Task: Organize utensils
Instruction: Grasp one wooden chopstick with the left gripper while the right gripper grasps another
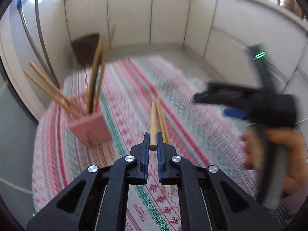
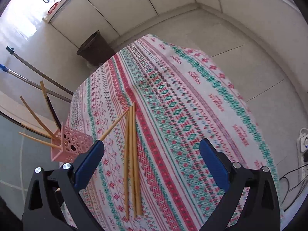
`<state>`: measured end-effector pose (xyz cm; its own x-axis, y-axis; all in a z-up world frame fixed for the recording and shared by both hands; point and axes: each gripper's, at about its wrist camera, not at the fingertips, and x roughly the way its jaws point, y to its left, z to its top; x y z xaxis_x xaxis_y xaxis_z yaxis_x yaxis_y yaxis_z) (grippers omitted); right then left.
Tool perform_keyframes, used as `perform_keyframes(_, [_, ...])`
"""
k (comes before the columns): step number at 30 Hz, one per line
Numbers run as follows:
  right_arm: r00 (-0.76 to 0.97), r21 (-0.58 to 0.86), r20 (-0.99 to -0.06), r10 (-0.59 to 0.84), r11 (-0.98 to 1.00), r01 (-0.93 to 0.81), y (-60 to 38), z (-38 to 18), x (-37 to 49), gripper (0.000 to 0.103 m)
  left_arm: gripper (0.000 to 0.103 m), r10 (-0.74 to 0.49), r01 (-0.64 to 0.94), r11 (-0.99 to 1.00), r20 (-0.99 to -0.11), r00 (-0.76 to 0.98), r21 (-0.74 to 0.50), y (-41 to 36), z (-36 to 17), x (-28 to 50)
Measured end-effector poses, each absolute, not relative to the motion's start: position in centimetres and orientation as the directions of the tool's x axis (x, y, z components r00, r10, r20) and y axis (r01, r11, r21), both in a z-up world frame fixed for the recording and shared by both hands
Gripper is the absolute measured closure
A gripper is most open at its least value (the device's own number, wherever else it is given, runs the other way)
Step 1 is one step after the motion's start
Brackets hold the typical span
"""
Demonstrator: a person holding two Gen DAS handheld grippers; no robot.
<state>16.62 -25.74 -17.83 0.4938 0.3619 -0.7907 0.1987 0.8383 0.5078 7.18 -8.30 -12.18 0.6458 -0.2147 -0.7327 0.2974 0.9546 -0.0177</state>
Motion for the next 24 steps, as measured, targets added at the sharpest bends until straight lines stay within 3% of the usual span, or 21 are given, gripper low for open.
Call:
perform_keyframes(4, [0.449,0.556,-0.788,0.421,0.8,0.224,-24.5,-19.3,20.2,0.007,0.096,-0.259,0.334,0.942,-0.631,0.731,0.001,-7.9,-7.9,5.1])
perform_keyframes(6, [0.439,0.544,-0.797,0.415,0.808,0.224,-23.7,-20.1,22.0,0.014,0.096,-0.276,0.347,0.938,-0.597,0.754,0.005,-5.9,-6.3,3.9])
perform_keyframes(8, [0.398,0.518,-0.823,0.406,0.823,0.232,-22.8,-21.2,23.5,0.042,0.096,-0.299,0.365,0.931,-0.571,0.765,0.002,-5.2,-5.4,3.4])
perform_keyframes(11, [0.339,0.475,-0.858,0.386,0.847,0.238,-21.7,-23.2,25.4,0.062,0.096,-0.333,0.385,0.922,-0.549,0.767,-0.021,-4.0,-4.6,2.9])
perform_keyframes(16, [0.325,0.405,-0.889,0.323,0.886,0.227,-20.8,-24.1,26.5,0.069,0.096,-0.359,0.394,0.918,-0.532,0.767,-0.053,-2.1,-3.5,2.6])
perform_keyframes(24, [0.313,0.304,-0.92,0.236,0.934,0.187,-19.0,-24.0,27.4,0.069,0.096,-0.354,0.369,0.926,-0.53,0.77,-0.083,-0.7,-2.8,2.7])
